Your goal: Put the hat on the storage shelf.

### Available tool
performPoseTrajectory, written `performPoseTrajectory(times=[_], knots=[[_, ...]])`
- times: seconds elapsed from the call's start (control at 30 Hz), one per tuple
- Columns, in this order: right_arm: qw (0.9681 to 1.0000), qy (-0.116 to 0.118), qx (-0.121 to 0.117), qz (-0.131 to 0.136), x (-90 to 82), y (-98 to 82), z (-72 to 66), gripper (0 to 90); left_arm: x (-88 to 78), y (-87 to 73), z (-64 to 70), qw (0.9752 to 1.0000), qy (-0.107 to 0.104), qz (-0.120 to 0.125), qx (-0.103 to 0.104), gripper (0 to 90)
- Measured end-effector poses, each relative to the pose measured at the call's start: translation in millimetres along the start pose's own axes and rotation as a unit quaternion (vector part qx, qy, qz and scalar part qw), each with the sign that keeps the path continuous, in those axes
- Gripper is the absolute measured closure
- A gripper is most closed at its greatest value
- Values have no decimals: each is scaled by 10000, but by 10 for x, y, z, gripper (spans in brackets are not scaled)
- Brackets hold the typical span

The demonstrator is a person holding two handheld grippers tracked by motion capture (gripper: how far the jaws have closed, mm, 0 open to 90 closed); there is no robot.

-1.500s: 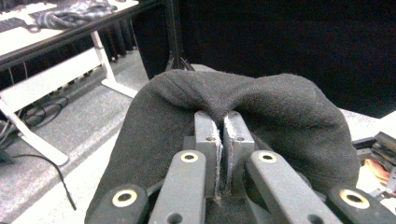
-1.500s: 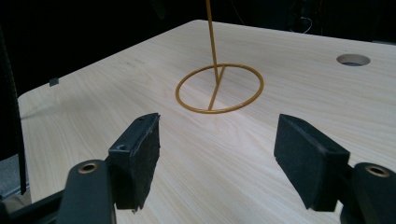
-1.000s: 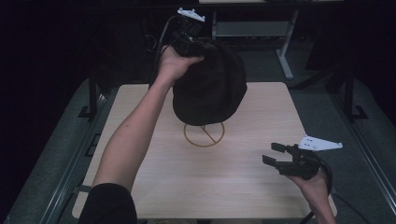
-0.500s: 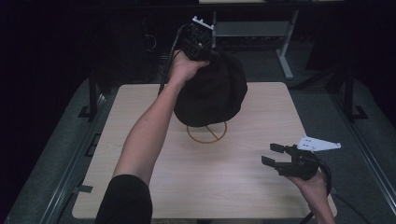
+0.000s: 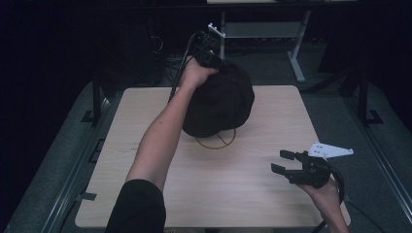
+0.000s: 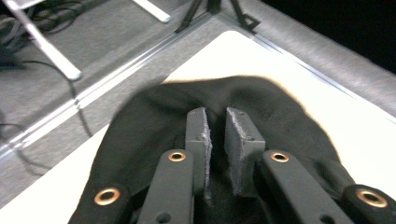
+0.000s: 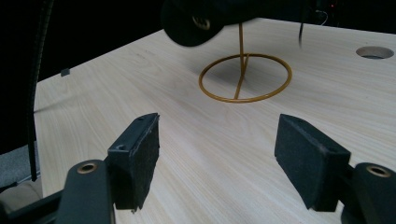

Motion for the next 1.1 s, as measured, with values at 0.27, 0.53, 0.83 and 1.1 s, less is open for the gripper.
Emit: performPoseTrajectory(times=[0.27,0.53,0.83,1.1], knots=[[10000,29,-12,-36,12,-1,-10,302,-89,-64,-59,10000,-9,79,-50,699],[10000,-45,-19,-61,5,-15,4,297,-184,-103,-30,9998,-14,177,-13,666],[9998,-142,12,-131,18,-31,28,280,-327,-148,4,9996,-34,266,22,647],[9995,-194,-15,-232,52,-49,45,271,-386,-194,-14,9996,-39,282,-3,636]])
Point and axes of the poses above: each handheld gripper's, and its own axes: x roughly forward along the jaws, y roughly out of its top, z roughly to its right, the point moved 2 cm from there along x, roughly forward along the jaws, and after that the axes turned 14 degrees about -y, right-handed, at the moved point
